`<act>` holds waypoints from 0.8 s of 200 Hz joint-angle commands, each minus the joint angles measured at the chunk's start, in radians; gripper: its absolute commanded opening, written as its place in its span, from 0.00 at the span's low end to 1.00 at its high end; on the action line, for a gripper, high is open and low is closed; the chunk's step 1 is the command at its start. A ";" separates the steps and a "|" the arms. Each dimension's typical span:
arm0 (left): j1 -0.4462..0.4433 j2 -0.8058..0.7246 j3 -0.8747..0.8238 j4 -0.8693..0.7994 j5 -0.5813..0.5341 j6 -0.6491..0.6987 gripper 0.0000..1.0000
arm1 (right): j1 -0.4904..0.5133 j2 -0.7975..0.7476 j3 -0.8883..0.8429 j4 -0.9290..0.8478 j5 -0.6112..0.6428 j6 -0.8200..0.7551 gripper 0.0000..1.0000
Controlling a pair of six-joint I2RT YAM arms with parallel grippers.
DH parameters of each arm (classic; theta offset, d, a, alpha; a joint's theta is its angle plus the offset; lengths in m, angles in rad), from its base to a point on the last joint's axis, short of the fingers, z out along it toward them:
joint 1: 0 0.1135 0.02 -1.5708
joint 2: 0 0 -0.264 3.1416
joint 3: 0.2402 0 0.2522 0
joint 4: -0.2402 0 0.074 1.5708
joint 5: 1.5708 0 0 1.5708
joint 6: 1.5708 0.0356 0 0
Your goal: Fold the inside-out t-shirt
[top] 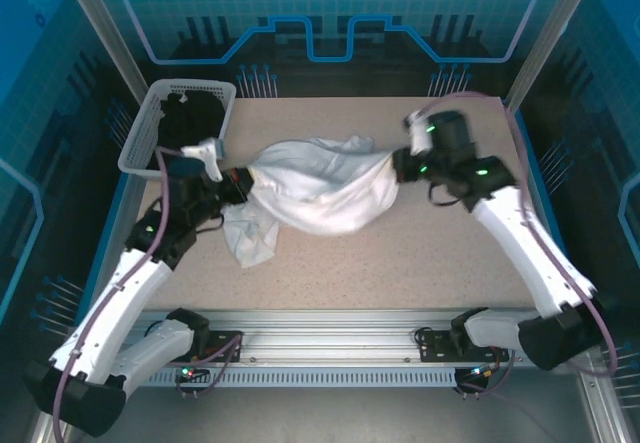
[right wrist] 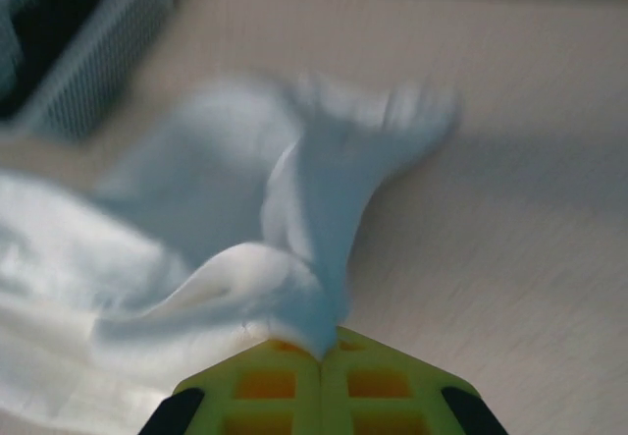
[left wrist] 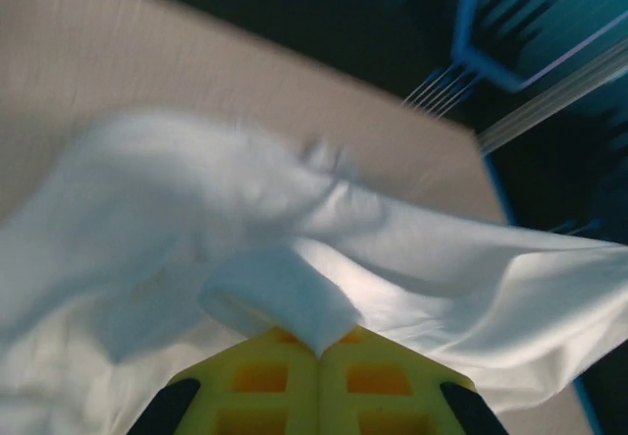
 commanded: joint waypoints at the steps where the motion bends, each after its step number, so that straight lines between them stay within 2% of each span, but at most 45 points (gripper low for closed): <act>1: 0.009 -0.014 0.215 -0.010 -0.032 0.067 0.00 | -0.035 -0.097 0.181 -0.116 0.063 -0.110 0.00; 40: 0.008 -0.041 0.430 -0.093 -0.036 0.105 0.00 | -0.034 -0.186 0.408 -0.181 0.074 -0.150 0.00; 76: 0.011 0.017 0.422 -0.134 -0.136 0.135 0.00 | -0.037 -0.230 0.319 -0.101 0.123 -0.160 0.00; 101: 0.063 0.163 0.421 -0.063 -0.152 0.156 0.00 | -0.097 -0.127 0.268 -0.011 0.149 -0.174 0.00; 120: 0.107 0.306 0.506 -0.006 -0.139 0.173 0.00 | -0.181 -0.016 0.289 0.106 0.080 -0.155 0.00; 140: 0.149 0.474 0.708 0.007 -0.109 0.191 0.00 | -0.214 0.127 0.398 0.201 -0.007 -0.124 0.00; 160: 0.175 0.631 0.997 -0.070 -0.074 0.209 0.00 | -0.215 0.275 0.639 0.171 -0.055 -0.108 0.00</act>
